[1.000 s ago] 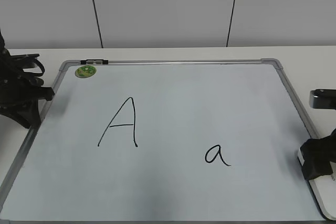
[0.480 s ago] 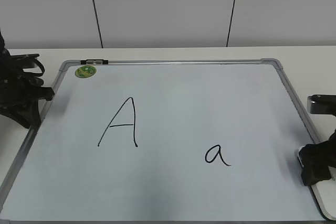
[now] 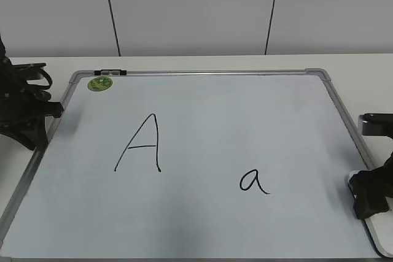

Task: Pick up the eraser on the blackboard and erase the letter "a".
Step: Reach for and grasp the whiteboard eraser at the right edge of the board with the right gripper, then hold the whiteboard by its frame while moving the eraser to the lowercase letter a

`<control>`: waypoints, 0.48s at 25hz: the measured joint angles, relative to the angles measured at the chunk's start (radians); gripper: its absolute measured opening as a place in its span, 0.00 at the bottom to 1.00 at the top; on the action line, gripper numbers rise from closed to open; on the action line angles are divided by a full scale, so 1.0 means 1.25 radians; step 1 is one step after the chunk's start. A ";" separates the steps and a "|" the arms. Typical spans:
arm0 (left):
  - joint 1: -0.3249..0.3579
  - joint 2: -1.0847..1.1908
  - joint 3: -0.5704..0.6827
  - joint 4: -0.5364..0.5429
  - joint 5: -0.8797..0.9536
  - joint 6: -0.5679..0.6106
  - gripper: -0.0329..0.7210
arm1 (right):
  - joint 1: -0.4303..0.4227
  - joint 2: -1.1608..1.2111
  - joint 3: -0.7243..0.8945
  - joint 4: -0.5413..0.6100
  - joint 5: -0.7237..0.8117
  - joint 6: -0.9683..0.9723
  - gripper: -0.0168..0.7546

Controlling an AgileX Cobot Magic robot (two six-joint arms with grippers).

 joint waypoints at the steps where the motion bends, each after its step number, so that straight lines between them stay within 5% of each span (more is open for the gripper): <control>1: 0.000 0.000 0.000 0.000 0.000 0.000 0.22 | 0.000 0.000 0.000 -0.002 0.000 0.000 0.73; 12: 0.000 0.000 0.000 0.000 0.000 0.000 0.23 | 0.000 0.000 0.000 0.000 0.000 -0.003 0.72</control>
